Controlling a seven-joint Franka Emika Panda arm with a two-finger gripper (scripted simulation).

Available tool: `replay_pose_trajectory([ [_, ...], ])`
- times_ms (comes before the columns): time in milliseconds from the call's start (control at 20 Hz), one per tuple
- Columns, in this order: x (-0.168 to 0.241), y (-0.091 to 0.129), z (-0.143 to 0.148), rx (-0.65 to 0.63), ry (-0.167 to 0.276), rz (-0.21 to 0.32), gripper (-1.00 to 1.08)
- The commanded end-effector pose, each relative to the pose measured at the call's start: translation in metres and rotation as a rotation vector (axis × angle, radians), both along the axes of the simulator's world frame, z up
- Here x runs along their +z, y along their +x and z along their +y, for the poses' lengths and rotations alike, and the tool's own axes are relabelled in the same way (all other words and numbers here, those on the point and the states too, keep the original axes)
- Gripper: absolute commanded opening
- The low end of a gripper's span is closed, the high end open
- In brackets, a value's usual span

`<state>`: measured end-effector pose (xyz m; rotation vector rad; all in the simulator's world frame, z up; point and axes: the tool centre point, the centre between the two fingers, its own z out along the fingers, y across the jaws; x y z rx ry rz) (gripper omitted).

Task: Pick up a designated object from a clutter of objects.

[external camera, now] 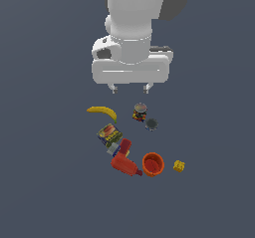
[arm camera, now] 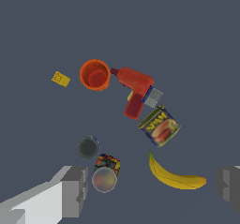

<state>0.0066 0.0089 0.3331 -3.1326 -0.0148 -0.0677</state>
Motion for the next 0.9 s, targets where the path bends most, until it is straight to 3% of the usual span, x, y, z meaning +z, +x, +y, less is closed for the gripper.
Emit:
replay_pose_trajectory([
  [0,0.0,0.0,0.0,0.0,0.0,0.0,1.0],
  [400,0.011,-0.003,-0.028,-0.044,-0.019,0.0,1.0],
  [850,-0.001,-0.005,-0.023,-0.053,-0.018,0.001,1.0],
])
